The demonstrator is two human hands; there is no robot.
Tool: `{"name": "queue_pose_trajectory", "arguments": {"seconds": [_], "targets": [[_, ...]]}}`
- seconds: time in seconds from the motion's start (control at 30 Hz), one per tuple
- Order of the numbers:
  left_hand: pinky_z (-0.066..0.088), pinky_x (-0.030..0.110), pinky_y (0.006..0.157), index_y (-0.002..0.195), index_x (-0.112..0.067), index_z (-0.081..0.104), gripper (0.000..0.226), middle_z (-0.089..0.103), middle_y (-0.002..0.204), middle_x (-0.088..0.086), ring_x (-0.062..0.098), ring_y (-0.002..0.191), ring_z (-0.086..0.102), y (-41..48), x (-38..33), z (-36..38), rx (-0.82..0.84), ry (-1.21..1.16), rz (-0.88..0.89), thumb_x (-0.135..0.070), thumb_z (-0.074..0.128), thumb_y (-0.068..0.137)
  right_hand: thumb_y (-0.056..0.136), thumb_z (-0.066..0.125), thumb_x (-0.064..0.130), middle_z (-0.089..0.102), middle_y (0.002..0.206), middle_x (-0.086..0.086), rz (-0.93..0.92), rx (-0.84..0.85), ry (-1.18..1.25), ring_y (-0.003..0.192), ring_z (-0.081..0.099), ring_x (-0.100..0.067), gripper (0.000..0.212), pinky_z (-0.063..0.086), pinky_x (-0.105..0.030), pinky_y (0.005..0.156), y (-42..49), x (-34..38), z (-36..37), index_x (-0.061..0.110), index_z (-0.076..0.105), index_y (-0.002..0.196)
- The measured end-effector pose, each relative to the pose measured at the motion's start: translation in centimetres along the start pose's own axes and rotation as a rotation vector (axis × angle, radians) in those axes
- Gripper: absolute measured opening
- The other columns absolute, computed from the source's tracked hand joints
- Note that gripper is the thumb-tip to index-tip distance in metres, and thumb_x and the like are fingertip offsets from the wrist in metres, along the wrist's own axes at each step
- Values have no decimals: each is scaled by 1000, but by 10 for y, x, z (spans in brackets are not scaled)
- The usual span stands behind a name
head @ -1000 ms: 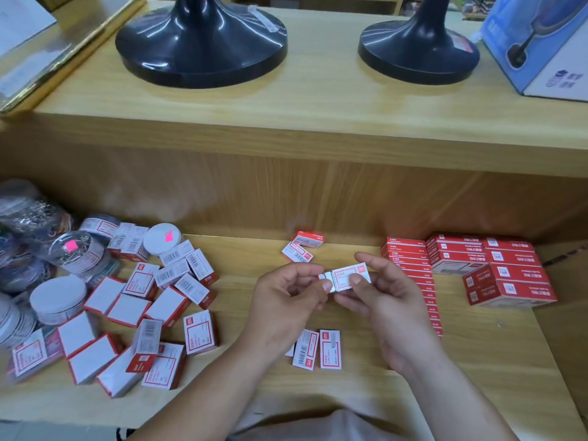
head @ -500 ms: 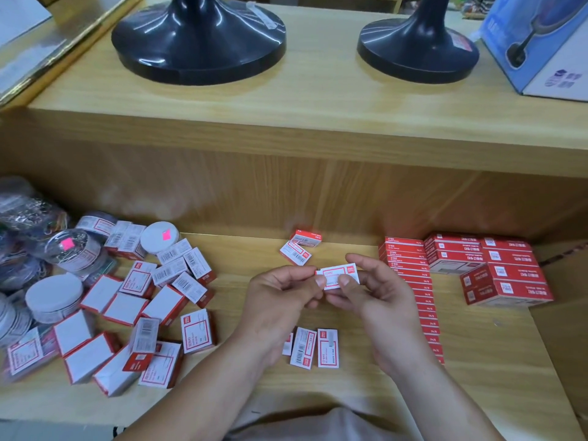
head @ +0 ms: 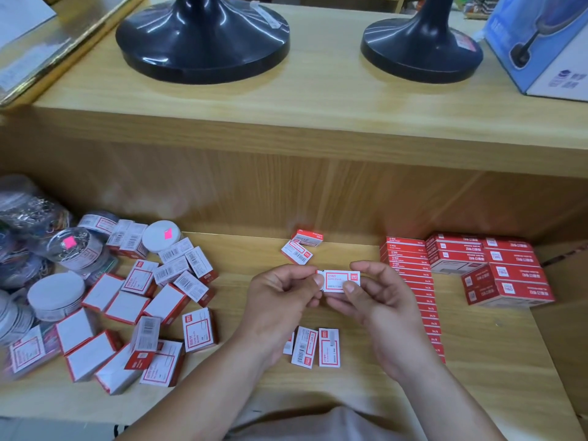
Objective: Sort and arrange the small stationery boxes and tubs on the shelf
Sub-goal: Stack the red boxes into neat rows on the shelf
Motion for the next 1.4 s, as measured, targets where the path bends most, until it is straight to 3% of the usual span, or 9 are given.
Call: {"name": "queue_pose_trajectory", "arguments": {"seconds": [0.23, 0.5, 0.63, 0.77, 0.87, 1.0, 1.13, 1.23, 1.4], "targets": [[56, 24, 67, 89, -5, 79, 4, 77, 81, 15, 17, 68, 66, -1, -2, -4, 17, 21, -6, -7, 79, 86, 89, 64, -11, 75, 98, -17, -53, 63, -182, 95, 74, -33, 31, 62, -38, 82, 2, 3, -2, 6, 66, 115], [60, 26, 76, 93, -7, 75, 5, 78, 84, 7, 14, 72, 71, -1, 3, 0, 53, 169, 40, -3, 74, 90, 89, 67, -9, 77, 93, -12, -89, 46, -281, 85, 75, -26, 41, 61, -31, 74, 5, 3, 4, 12, 60, 123], [60, 33, 81, 107, -17, 69, 24, 77, 88, 4, 13, 75, 71, 5, 6, -2, 58, 183, 43, -4, 77, 88, 87, 71, -3, 76, 87, -16, -62, -36, -242, 79, 75, -28, 33, 62, -34, 70, 5, 5, 3, 10, 59, 114], [59, 43, 90, 106, -21, 74, 23, 77, 90, 2, 12, 79, 70, 17, 5, -6, 104, 293, 139, -5, 75, 89, 92, 66, -2, 74, 81, -9, -95, 13, -619, 77, 69, -16, 32, 55, -39, 76, 19, 12, -8, 17, 66, 118], [56, 41, 78, 101, -21, 76, 19, 77, 83, -3, 12, 72, 63, 22, 4, -5, 167, 311, 149, -5, 71, 92, 94, 60, -5, 72, 78, -9, -32, 82, -765, 70, 70, -13, 30, 56, -44, 74, 34, 28, -12, 11, 69, 118], [51, 33, 71, 96, -21, 75, 21, 73, 74, -5, 11, 66, 60, 27, 2, -3, 190, 308, 159, 0, 70, 92, 89, 71, 4, 74, 78, -10, 32, 197, -877, 59, 67, -11, 10, 55, -32, 62, 48, 47, -7, 11, 74, 95], [61, 40, 82, 107, -13, 71, 27, 77, 84, 4, 13, 73, 69, 39, 3, -20, 108, 344, 168, 7, 59, 95, 82, 79, 12, 71, 74, 2, -85, 178, -1157, 60, 60, -7, 10, 47, -24, 61, 66, 44, -9, 20, 74, 85], [53, 23, 77, 94, -24, 71, 35, 73, 80, -8, 3, 76, 67, 46, 2, -42, -41, 587, 317, 6, 53, 93, 83, 74, 13, 70, 78, 6, -303, 56, -1417, 74, 64, -17, 13, 48, -29, 65, 73, 39, -13, 25, 70, 88], [39, 2, 71, 98, -24, 75, 20, 64, 94, -7, 1, 86, 62, 35, 2, -47, -76, 840, 462, -8, 67, 88, 77, 76, 18, 64, 88, 0, -572, -50, -1742, 88, 62, -29, 13, 50, -36, 62, 75, 20, -14, 20, 68, 87]]}}
Point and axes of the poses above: each hand's wrist, its own y-axis towards the middle knuckle, its own z-axis out of the palm, x = y × z, the point moved 1 cm from there along y, towards the middle knuckle
